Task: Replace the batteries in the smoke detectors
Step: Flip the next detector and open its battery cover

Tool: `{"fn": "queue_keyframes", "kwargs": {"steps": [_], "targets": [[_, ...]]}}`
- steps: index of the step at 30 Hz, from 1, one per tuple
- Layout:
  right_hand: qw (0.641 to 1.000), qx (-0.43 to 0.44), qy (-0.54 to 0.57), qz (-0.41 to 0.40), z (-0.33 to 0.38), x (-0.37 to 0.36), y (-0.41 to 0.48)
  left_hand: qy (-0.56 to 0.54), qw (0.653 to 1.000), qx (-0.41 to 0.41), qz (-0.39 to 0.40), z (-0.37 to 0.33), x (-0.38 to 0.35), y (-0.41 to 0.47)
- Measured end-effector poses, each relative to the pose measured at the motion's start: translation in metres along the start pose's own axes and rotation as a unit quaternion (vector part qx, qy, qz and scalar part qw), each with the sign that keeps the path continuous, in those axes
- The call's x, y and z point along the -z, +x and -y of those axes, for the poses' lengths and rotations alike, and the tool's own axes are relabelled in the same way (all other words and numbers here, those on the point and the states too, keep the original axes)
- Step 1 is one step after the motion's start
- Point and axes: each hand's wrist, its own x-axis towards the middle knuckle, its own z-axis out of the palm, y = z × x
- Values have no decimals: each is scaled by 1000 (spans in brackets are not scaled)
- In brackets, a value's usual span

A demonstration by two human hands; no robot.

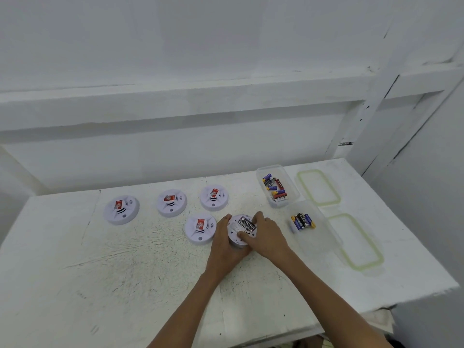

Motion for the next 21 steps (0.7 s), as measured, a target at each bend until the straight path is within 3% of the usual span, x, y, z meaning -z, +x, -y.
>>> {"fn": "queue_keyframes", "kwargs": {"steps": [4, 8, 16, 21], "targets": [[998, 5, -58, -10, 2, 1, 3, 29, 999, -33, -7, -2, 2, -1], [996, 92, -7, 18, 1, 9, 9, 71, 996, -52, 26, -7, 5, -2], [992, 105, -64, 16, -3, 12, 19, 104, 993, -30, 52, -2, -1, -2], [985, 126, -119, 12, -5, 17, 25, 62, 998, 5, 30, -2, -2, 2]]}}
